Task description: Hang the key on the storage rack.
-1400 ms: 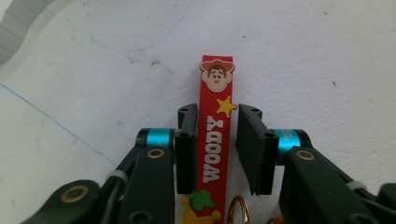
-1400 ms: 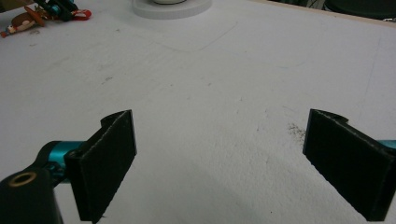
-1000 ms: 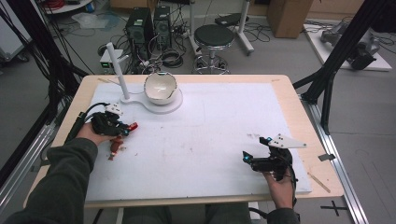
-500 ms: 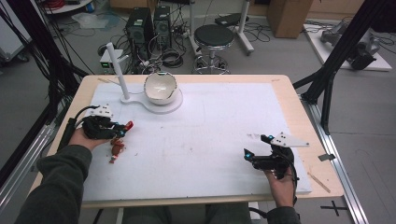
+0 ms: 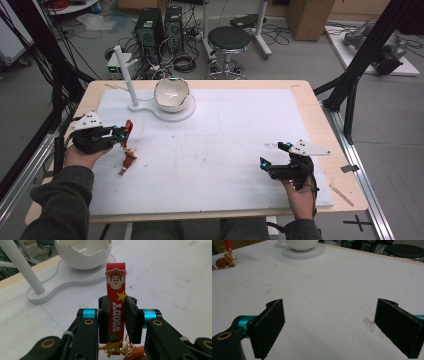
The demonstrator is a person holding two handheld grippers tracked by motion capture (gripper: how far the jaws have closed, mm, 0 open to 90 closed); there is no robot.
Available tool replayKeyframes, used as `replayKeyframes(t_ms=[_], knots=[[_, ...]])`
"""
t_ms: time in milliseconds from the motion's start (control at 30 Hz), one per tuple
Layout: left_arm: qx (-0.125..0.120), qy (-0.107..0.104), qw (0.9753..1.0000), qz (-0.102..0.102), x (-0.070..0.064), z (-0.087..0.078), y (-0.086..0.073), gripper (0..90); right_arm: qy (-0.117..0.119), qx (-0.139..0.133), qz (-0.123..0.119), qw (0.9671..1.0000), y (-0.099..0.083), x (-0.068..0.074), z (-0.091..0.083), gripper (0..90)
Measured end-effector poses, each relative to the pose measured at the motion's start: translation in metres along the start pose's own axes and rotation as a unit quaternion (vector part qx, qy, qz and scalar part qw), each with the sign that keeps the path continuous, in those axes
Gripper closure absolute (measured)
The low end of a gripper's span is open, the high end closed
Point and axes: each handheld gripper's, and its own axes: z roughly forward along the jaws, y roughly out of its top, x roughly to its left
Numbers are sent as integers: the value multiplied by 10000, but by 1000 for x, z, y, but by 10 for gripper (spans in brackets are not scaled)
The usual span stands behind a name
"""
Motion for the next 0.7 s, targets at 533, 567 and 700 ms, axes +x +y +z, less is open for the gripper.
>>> replayKeyframes(t_ms=[533, 567, 700], knots=[[-1052, 504, 9923, -405, -14, -33, 12, 748, 59, -53, -48, 10000, 5, 1, 3, 89], [-1102, 528, 9916, -436, -15, -35, 13, 748, 74, -50, -36, 10000, 5, 2, 3, 88], [-1192, 694, 9895, -435, -16, -40, 18, 748, 79, -53, -64, 9999, 5, 2, 4, 88]])
